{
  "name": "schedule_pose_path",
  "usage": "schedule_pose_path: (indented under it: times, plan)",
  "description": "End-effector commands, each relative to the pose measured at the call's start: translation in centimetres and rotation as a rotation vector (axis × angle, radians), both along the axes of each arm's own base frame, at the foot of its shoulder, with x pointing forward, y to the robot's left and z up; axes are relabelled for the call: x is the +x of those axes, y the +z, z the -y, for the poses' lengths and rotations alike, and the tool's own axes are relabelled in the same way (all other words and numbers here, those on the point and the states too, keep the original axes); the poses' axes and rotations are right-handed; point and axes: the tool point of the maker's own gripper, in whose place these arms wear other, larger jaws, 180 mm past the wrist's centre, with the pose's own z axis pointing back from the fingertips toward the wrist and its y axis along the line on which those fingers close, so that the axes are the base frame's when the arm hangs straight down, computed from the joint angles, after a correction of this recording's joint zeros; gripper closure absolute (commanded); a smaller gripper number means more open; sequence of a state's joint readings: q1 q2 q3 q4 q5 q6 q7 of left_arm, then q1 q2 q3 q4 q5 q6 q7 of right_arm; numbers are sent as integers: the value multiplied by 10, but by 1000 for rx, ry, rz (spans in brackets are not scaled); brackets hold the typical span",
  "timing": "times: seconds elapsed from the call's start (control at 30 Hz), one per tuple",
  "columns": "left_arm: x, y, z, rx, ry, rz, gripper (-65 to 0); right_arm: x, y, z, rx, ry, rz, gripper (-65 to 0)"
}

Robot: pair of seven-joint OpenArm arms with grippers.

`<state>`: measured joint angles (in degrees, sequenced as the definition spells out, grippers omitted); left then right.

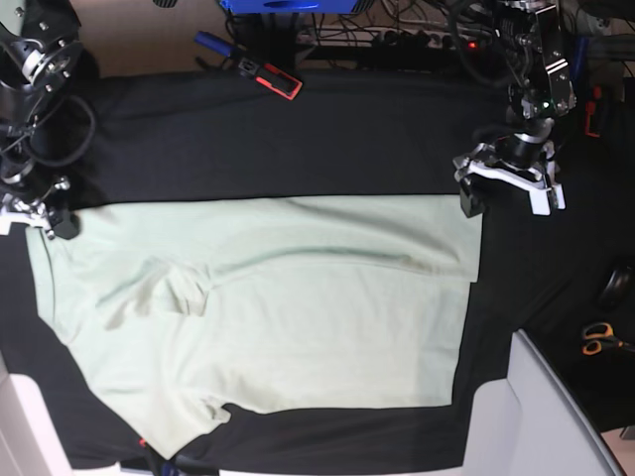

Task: Fold the T-shirt properly
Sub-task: 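Move the left gripper to the opposite shoulder corner and pinch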

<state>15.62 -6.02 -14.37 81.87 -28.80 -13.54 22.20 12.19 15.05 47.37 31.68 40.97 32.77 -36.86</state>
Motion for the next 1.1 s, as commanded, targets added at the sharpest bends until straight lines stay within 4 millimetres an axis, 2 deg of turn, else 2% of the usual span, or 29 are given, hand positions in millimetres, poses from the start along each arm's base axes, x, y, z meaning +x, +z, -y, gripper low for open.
schedule_pose_path:
  times: [0.0,0.13,0.27,0.47,0.77,0.93,1.07]
  plan:
    - [2,2,-1,-7,14,21,-526,11,13,11,-19,-13,42,-1]
    - [0,-19,11,-64,41,-18,-526,11,13,11,-19,-13,42,-1]
    - [-3,-31,16,-89,53,-42,-524,11,13,11,-19,-13,42,-1]
    - [2,-31,23,-107,57,-34,-522,11,13,11,-18,-12,41,-1]
    - [25,-19,25,-115,54,13,-522,10,12,11,-18,-12,40,-1]
    - [30,-37,33,-161,70,-27,-522,9,12,11,-18,-12,38,-1]
    - [26,-48,35,-174,79,-53,-522,9,11,11,-18,-12,37,-1]
